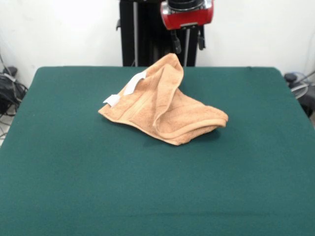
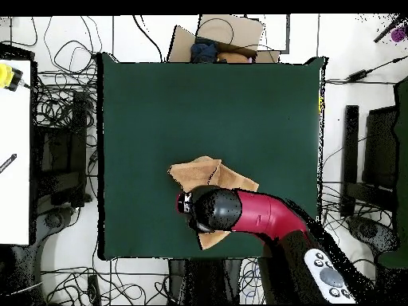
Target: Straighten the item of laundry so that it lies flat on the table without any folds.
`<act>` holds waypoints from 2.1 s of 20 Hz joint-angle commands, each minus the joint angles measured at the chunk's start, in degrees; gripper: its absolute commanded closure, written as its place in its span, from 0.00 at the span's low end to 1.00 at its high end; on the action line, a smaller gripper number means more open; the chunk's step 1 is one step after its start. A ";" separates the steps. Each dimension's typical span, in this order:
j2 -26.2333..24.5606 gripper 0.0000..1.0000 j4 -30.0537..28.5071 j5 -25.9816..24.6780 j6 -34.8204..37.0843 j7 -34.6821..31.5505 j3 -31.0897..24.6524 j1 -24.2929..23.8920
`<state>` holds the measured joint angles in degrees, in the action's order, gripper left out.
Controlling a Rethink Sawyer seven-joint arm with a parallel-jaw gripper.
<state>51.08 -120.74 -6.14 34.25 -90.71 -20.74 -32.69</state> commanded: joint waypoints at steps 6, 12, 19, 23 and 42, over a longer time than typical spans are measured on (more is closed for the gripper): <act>-4.82 0.00 7.35 -16.46 -1.19 -3.06 4.53 5.79; -9.78 0.00 9.84 -18.28 -3.29 -4.11 4.48 5.22; -15.52 0.00 13.31 -20.53 -8.16 -5.47 5.93 6.12; -18.07 0.00 14.48 -21.50 -11.05 -5.80 6.68 6.22; -20.94 0.00 17.36 -21.51 -14.08 -6.55 9.17 8.82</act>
<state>32.05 -107.56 -25.46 24.12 -90.71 -13.18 -25.51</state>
